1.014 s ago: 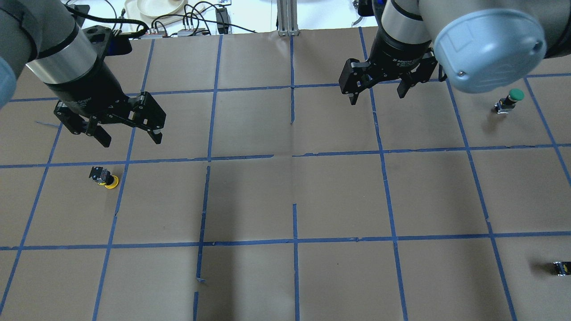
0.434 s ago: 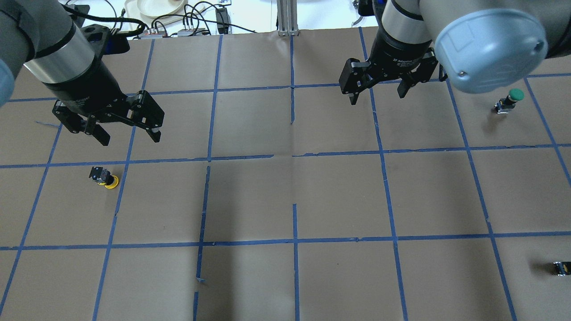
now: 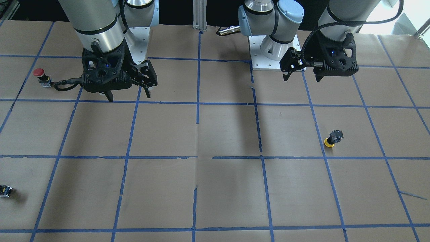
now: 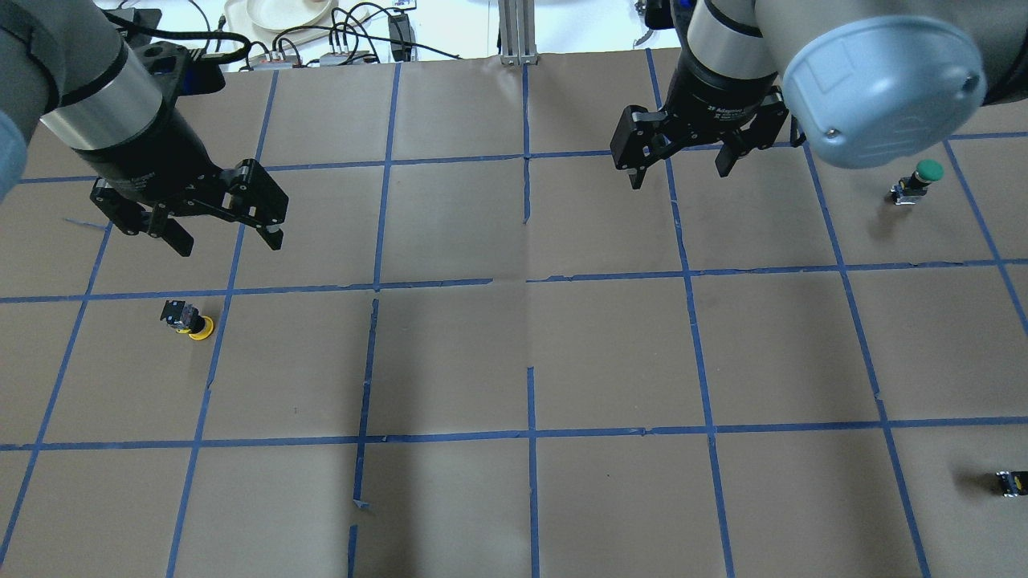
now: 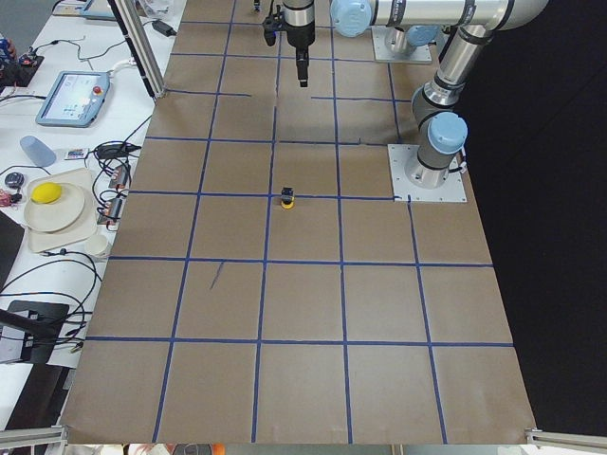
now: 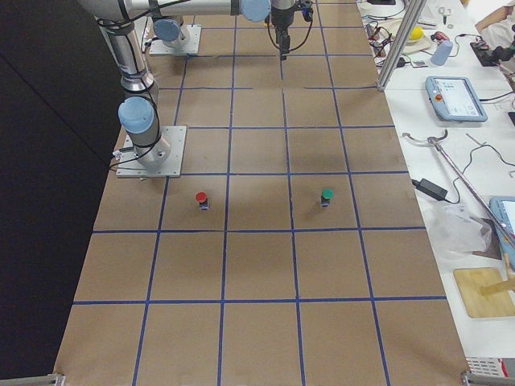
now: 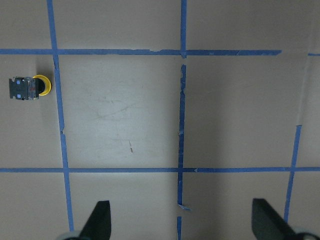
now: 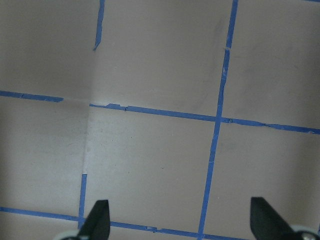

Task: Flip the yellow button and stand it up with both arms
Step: 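Move the left gripper down over the yellow button lying on its side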

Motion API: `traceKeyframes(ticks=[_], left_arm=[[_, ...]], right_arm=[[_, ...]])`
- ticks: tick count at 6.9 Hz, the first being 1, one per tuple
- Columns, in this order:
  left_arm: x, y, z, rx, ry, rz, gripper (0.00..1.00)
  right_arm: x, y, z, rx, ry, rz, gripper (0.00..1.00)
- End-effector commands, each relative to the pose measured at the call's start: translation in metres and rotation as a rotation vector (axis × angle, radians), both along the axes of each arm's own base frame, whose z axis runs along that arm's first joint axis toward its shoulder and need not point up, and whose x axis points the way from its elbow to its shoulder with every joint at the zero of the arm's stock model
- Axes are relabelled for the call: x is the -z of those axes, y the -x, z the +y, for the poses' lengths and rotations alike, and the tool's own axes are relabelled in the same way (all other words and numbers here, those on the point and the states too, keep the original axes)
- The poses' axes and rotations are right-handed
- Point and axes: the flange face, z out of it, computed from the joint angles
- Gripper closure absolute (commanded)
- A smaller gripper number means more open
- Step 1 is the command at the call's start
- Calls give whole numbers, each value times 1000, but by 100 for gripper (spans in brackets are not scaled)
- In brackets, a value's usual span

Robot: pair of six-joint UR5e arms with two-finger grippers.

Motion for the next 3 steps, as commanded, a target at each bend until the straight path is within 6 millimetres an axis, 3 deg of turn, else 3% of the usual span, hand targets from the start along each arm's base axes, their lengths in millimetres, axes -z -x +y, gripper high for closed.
traceKeyframes(ticks=[1, 3], left_arm=[[4, -33, -12, -54, -1, 0, 0], [14, -83, -18, -39, -11, 15, 0]], right_arm=[[1, 0, 0, 0, -3, 0, 0], [0, 0, 0, 0, 0, 0, 0]])
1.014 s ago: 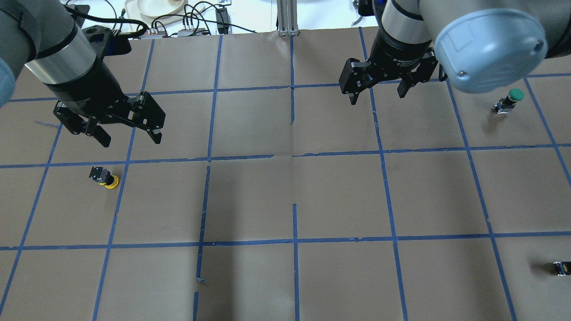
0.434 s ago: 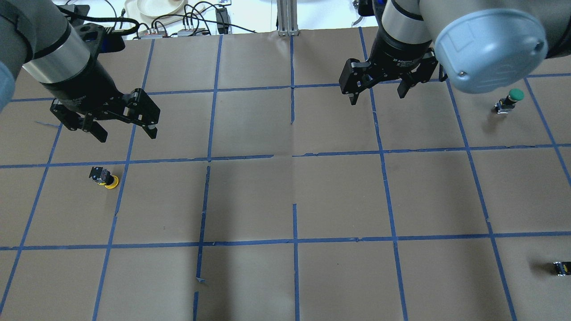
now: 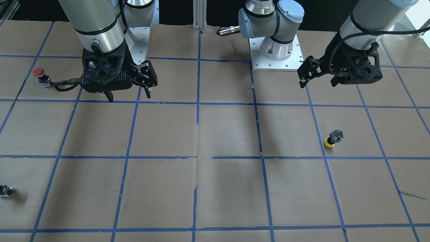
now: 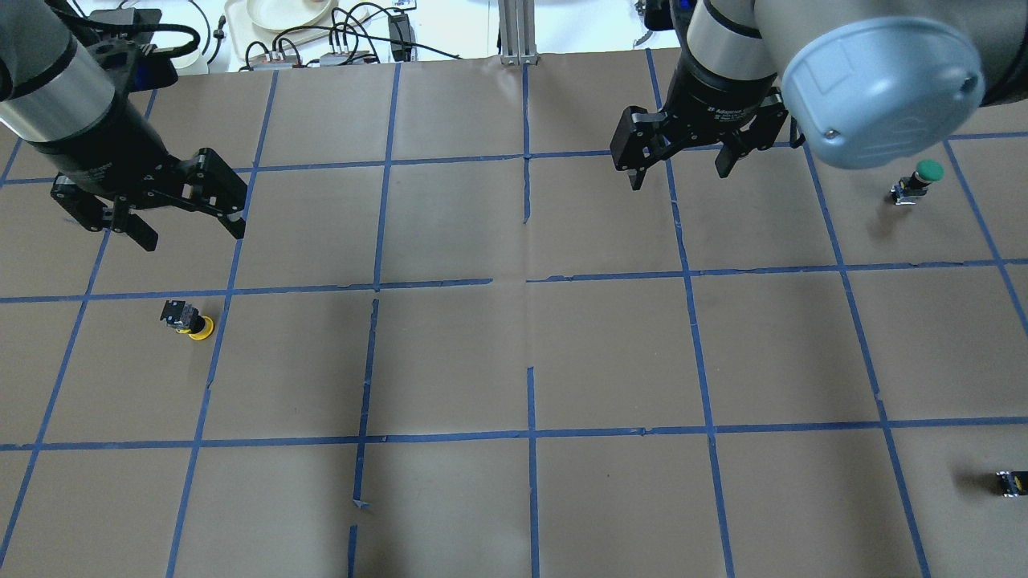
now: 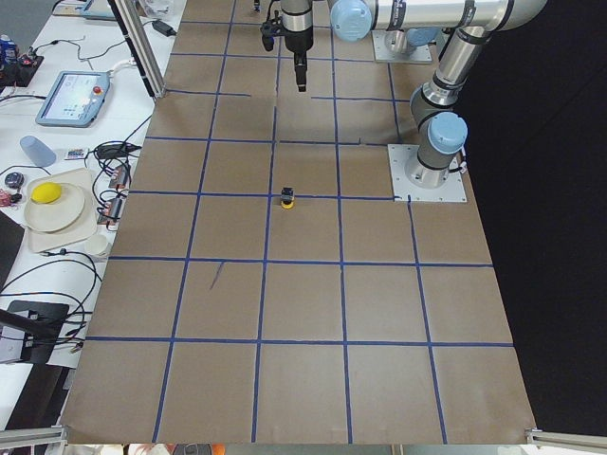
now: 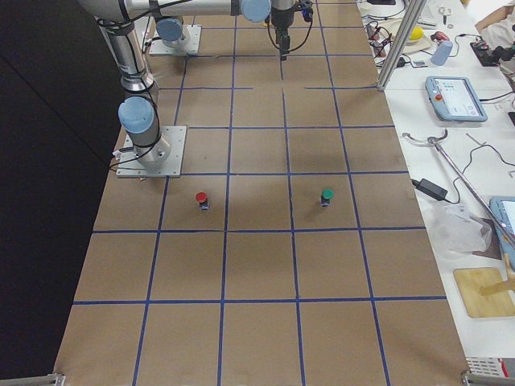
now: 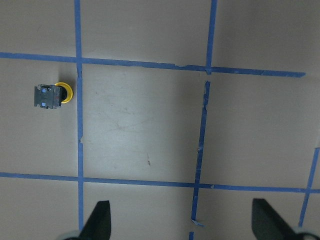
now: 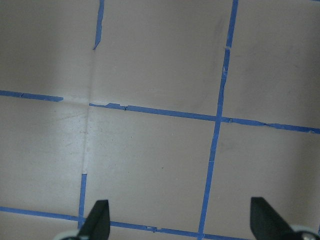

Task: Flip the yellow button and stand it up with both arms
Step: 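Move the left gripper down over the yellow button lying on its side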

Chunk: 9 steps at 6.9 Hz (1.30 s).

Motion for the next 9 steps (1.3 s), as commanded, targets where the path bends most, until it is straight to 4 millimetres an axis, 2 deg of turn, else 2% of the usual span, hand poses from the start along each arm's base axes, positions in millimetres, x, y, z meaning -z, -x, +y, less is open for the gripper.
traceKeyframes(ticks=[1, 2, 3, 4, 5, 6, 7, 8, 9], left_arm=[[19, -76, -25, 71, 16, 15, 0], [40, -117, -34, 96, -12, 36, 0], [59, -134, -34, 183, -21, 54, 0], [76, -142, -39, 225, -11, 50, 0], [114, -148, -47, 247, -43, 71, 0], [140, -167, -57, 274, -31, 48, 0], [158, -173, -47, 279, -54, 73, 2], [182, -168, -35, 275, -65, 82, 2], [205, -170, -34, 274, -25, 49, 1]], right_arm=[[0, 0, 0, 0, 0, 0, 0], [0, 0, 0, 0, 0, 0, 0], [0, 0, 0, 0, 0, 0, 0], [-1, 0, 1, 0, 0, 0, 0], [-1, 0, 1, 0, 0, 0, 0], [-1, 0, 1, 0, 0, 0, 0], [1, 0, 1, 0, -3, 0, 0], [3, 0, 2, 0, -6, 1, 0], [4, 0, 2, 0, -6, -1, 0]])
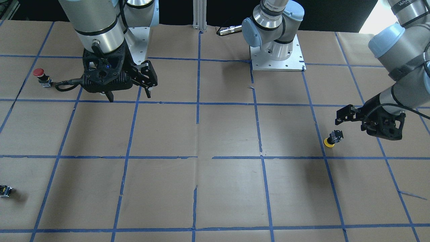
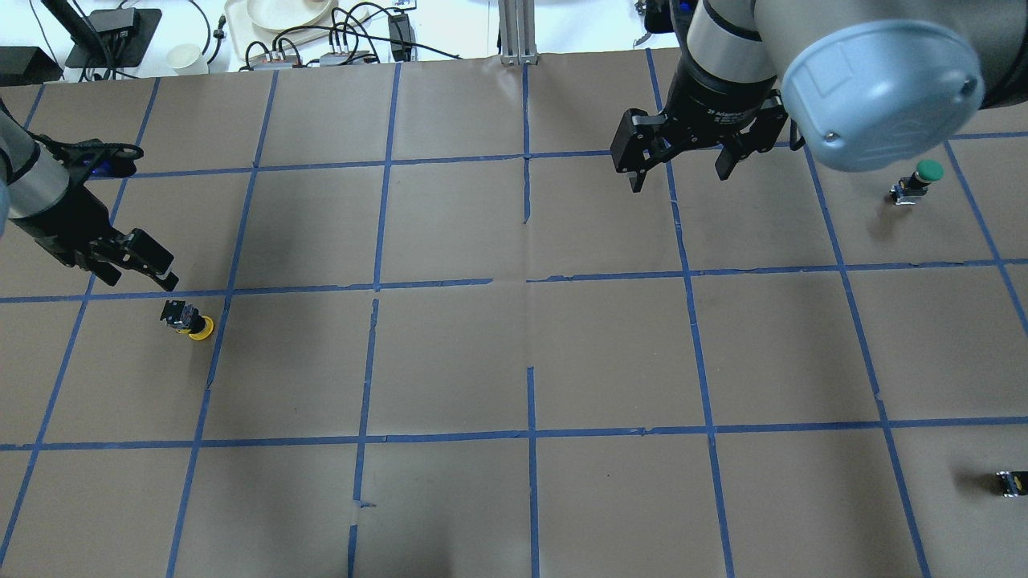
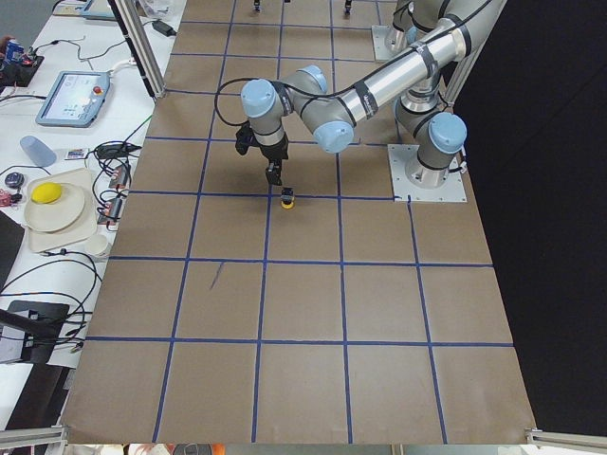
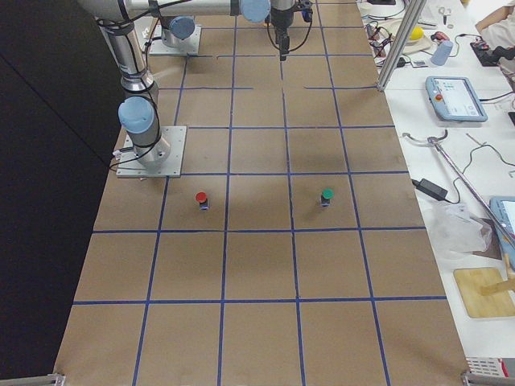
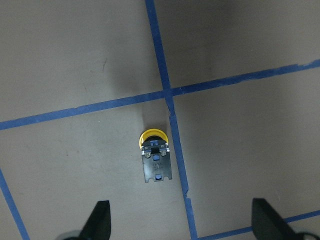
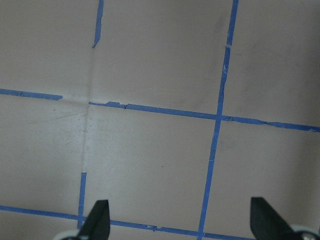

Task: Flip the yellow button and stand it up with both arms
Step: 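Move the left gripper down over the yellow button lying on its side, then close the left gripper on the yellow button's base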

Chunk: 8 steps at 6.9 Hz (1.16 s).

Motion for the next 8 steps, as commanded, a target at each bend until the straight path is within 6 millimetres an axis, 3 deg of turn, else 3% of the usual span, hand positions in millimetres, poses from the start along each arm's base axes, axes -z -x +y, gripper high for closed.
traceKeyframes(ticks=[1, 4, 6, 8], left_arm=[[44, 4, 15, -3, 9, -10, 1], [66, -3, 17, 12, -61, -46, 2], [72, -3, 16, 13, -73, -42, 16], [73, -3, 16, 12, -74, -38, 42]], right_arm=[[1, 0, 0, 0, -1, 0, 0], [0, 0, 0, 0, 3, -2, 0], [0, 0, 0, 0, 3, -2, 0], [0, 0, 0, 0, 5, -2, 0]])
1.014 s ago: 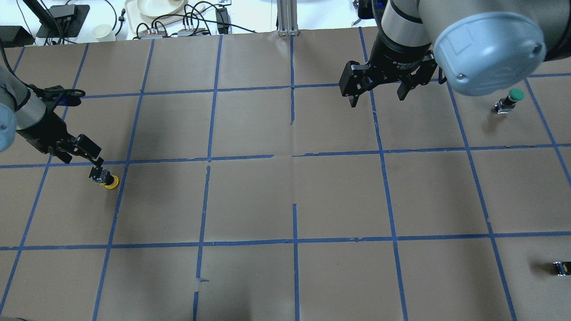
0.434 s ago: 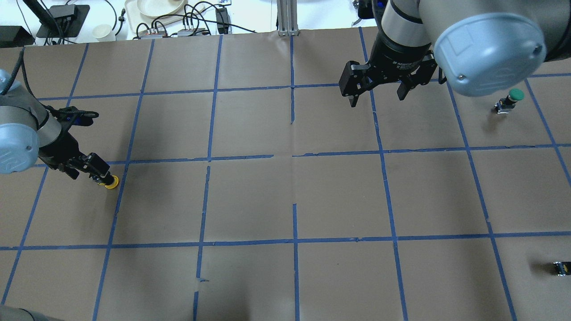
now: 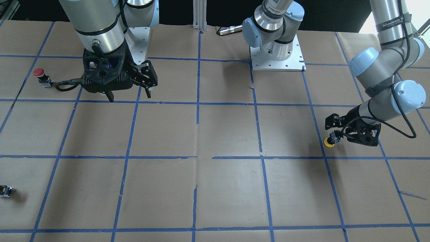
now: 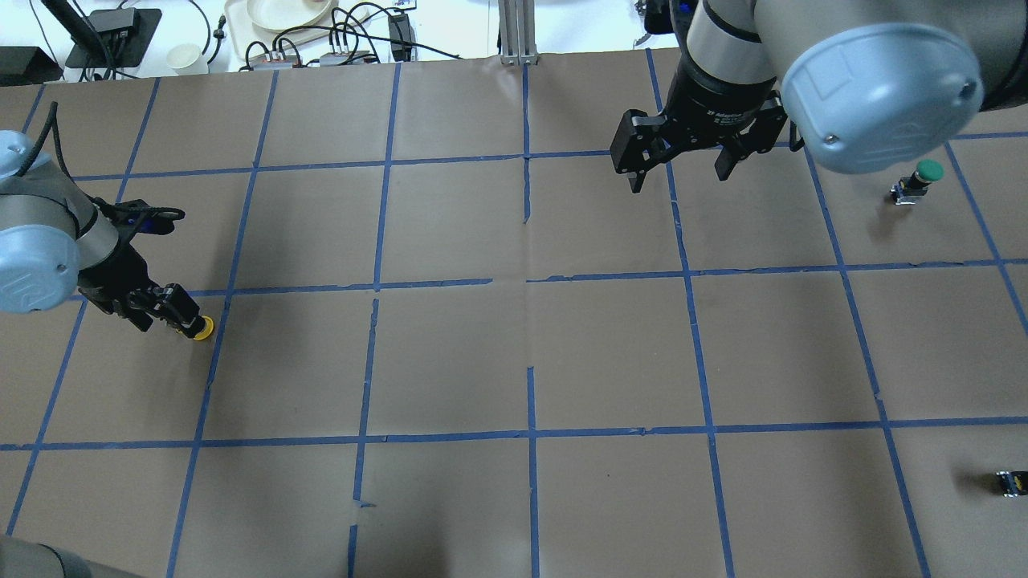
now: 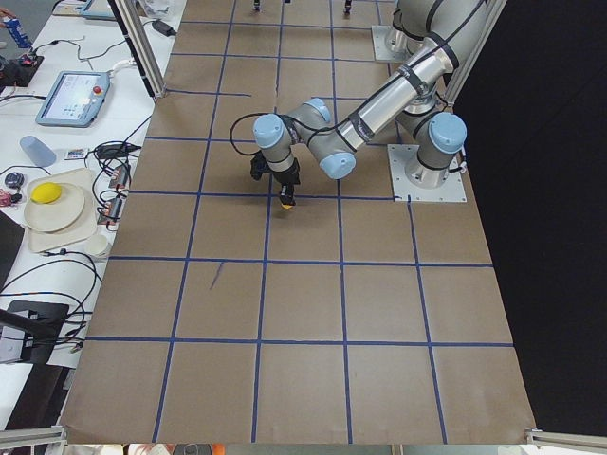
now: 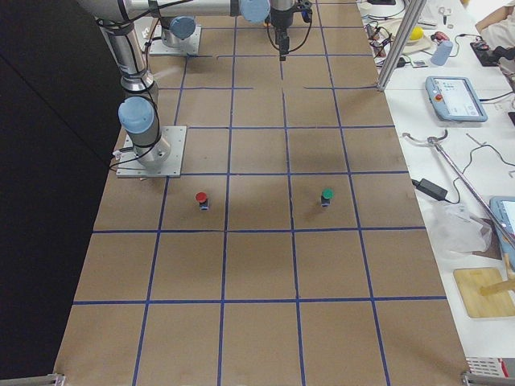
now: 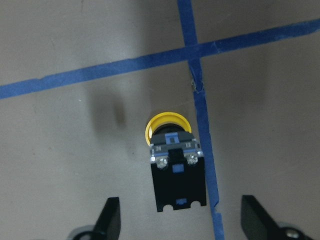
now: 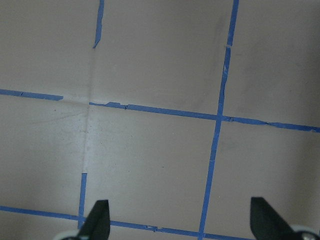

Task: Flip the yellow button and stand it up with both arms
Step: 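Close the left gripper on the yellow button's base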

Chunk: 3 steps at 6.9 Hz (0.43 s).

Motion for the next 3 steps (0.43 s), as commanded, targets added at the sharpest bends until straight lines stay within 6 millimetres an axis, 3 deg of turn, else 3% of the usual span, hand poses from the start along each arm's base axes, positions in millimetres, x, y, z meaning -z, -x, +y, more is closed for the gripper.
traceKeyframes(ticks=[1, 2, 3], left_arm=[[0, 0, -2, -3, 7, 7, 65], [-1, 0, -4, -5, 13, 12, 92], [-8, -1, -7, -18, 29, 5, 100]], right_arm=[[1, 0, 0, 0, -3, 2, 0], [0, 0, 0, 0, 0, 0, 0], [0, 0, 0, 0, 0, 0, 0]])
